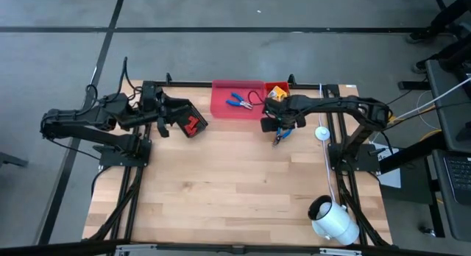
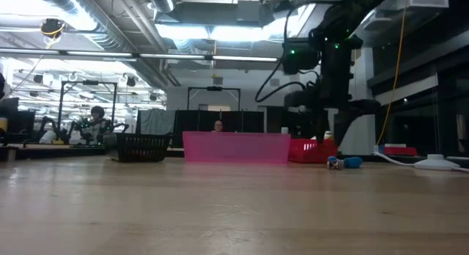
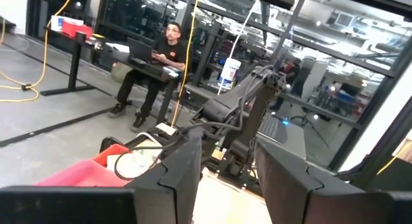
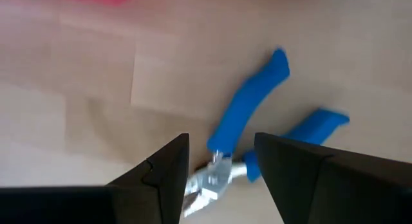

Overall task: Pick & Place School Supplies
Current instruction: Put the blue puncher into the pink bin

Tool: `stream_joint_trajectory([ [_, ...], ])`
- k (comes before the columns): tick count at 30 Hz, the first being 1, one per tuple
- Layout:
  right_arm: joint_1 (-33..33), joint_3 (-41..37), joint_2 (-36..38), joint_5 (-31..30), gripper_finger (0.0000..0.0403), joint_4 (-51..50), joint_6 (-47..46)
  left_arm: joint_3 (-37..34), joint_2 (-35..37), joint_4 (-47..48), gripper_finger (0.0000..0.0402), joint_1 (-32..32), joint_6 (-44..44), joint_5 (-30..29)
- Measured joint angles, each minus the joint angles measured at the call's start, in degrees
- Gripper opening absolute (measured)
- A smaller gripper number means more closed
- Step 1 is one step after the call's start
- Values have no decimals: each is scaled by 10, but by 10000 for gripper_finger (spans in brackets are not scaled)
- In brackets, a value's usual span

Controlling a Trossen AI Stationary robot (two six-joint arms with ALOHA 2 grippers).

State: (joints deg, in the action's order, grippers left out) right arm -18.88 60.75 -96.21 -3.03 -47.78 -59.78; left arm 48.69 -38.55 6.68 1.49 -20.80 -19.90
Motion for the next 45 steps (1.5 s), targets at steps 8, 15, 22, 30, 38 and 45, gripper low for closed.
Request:
stream_joint_trajectory([
  [8,-8,-2,-33,0,180,33,15,0,0,-6,143,-1,-9,-5],
  [15,-8,0,-52,-7,180,36,32,0,1,-26,143,-1,-15,-5],
  [22,-5,0,-51,-11,180,27,37,0,1,-26,143,-1,-23,-5],
  [30,26,-3,-24,-37,180,0,13,0,1,-26,143,-1,-25,-4],
  [38,28,-3,-20,-52,180,6,4,0,1,-26,143,-1,-24,-4],
  [45,3,-3,-20,-58,180,9,20,0,1,-26,143,0,-34,5],
])
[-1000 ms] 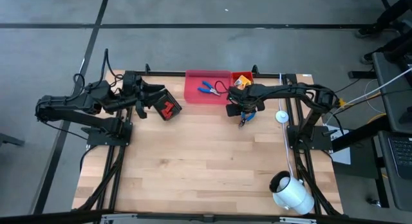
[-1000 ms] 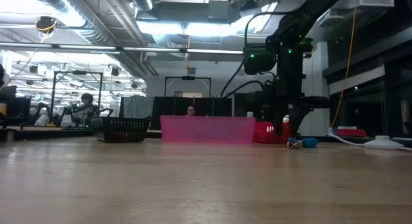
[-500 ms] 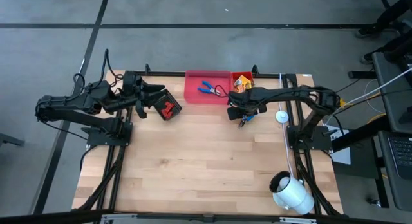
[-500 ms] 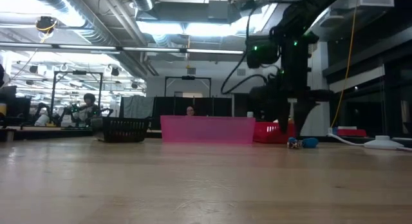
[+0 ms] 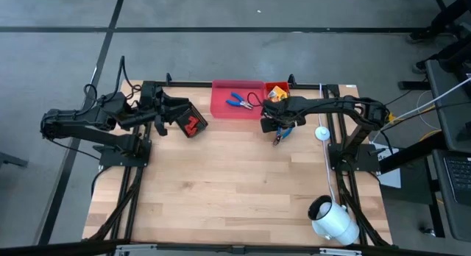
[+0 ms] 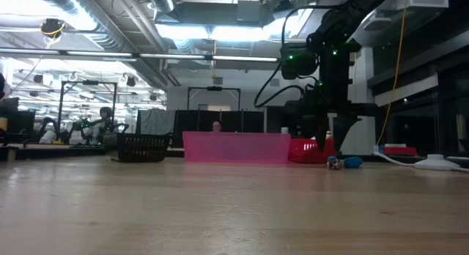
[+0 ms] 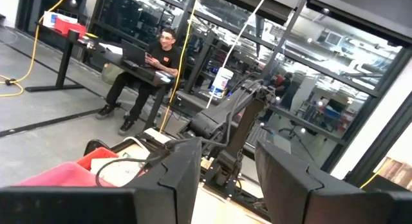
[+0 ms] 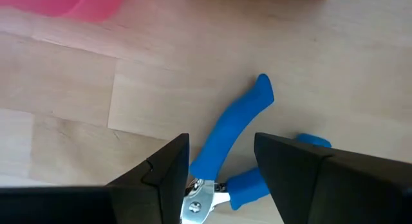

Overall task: Pick & Place School Supplies
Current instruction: Put the blue puncher into the pink bin

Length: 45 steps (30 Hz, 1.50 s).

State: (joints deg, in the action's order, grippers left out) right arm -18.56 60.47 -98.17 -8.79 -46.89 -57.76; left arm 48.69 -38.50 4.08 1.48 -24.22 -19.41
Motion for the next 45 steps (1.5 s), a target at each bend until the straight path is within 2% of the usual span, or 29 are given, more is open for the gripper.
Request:
stream_joint_trajectory([
  [9,-6,-5,1,13,180,12,4,0,0,-15,143,1,3,0],
  [13,3,-42,1,42,180,42,-15,0,0,-20,143,1,7,0],
  [19,22,-84,3,50,177,89,-36,0,0,-22,143,1,13,-1],
  [23,29,-87,3,41,148,96,-37,0,0,-22,143,1,14,-4],
  [29,30,-87,3,39,49,110,-14,0,0,-22,143,1,10,-6],
  [35,40,-88,12,40,49,124,19,0,0,-22,143,1,5,-11],
  [42,157,2,86,5,49,59,35,0,0,-22,143,1,10,-11],
  [45,194,74,95,0,49,49,143,0,0,-21,143,1,24,-3],
])
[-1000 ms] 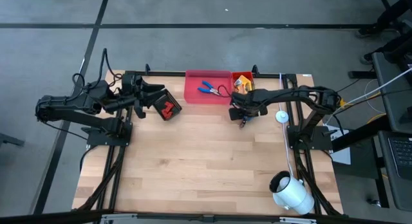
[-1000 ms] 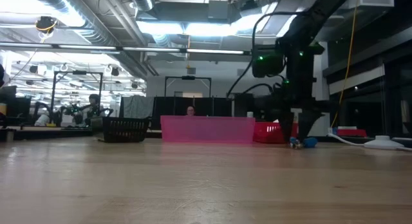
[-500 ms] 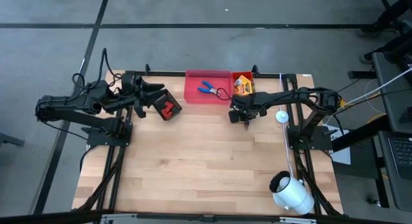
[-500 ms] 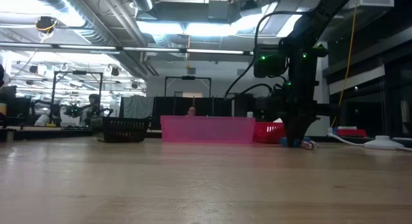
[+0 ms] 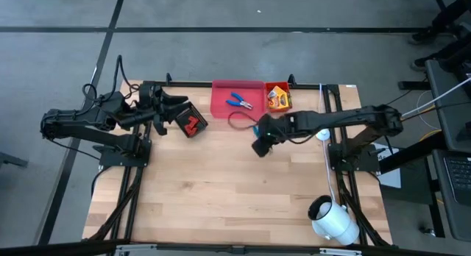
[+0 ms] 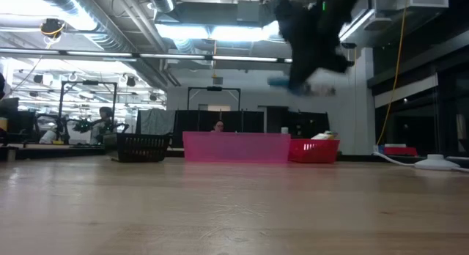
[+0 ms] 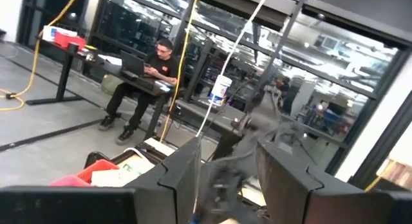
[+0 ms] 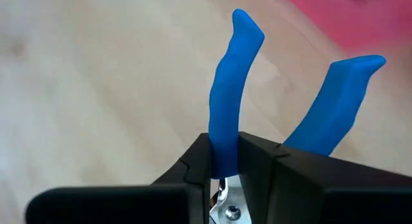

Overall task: Pick & Place School Supplies
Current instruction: Put the blue puncher into the pink bin

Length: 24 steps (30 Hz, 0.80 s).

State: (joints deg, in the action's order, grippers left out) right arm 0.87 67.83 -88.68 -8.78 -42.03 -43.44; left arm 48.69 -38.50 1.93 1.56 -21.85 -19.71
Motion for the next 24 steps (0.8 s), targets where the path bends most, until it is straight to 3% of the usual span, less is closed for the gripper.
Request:
stream_joint_trajectory([
  [3,-8,76,-22,6,49,-61,150,0,0,1,143,0,13,14],
  [7,-91,180,-95,32,49,-144,336,0,-9,8,143,0,21,18],
  [13,-196,379,-239,52,49,-250,514,0,-33,8,143,0,11,18],
  [19,-233,520,-357,67,49,-277,634,0,-61,-3,143,4,-1,14],
  [24,-264,564,-414,99,49,-277,634,0,-79,-23,143,16,-10,-6],
])
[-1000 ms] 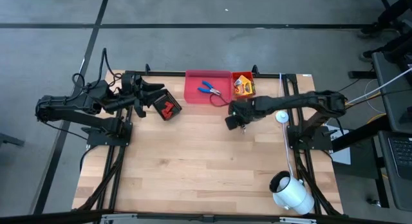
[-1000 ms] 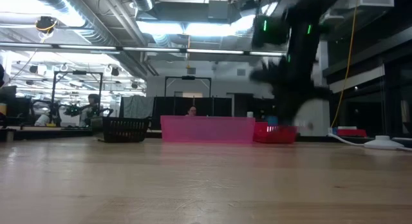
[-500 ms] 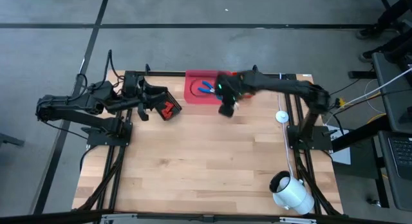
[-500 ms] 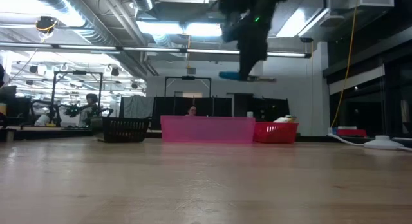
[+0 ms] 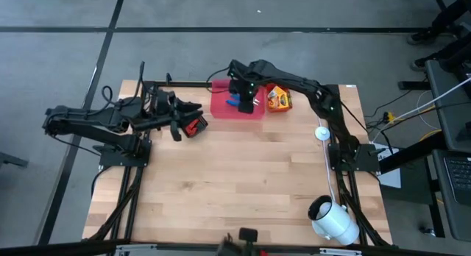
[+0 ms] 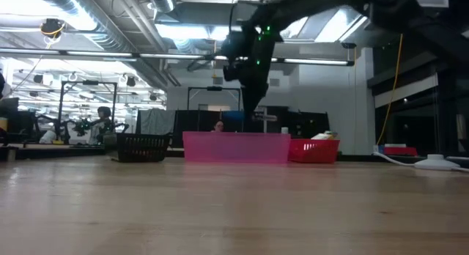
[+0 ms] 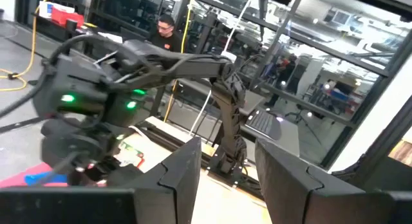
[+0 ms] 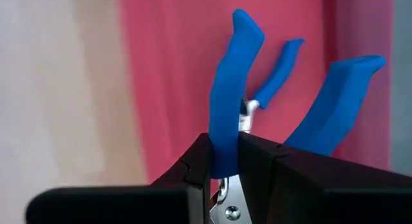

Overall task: Pick & Place School Supplies
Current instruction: Put the blue puncher into the pink bin

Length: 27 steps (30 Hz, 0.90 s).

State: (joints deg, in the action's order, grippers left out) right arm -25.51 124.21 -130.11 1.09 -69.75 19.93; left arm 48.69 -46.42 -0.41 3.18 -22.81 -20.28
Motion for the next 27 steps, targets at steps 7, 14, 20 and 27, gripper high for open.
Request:
stream_joint_trajectory([
  [7,-36,1,-36,24,49,21,-15,0,-12,-15,143,17,-8,-31],
  [14,-39,1,-60,46,49,44,-15,0,-15,-16,143,17,-20,-39],
  [20,-39,1,-80,58,49,50,-15,0,-15,-29,143,17,-20,-42],
  [27,-41,1,-82,90,52,65,-31,0,-15,-29,143,17,-30,-42],
])
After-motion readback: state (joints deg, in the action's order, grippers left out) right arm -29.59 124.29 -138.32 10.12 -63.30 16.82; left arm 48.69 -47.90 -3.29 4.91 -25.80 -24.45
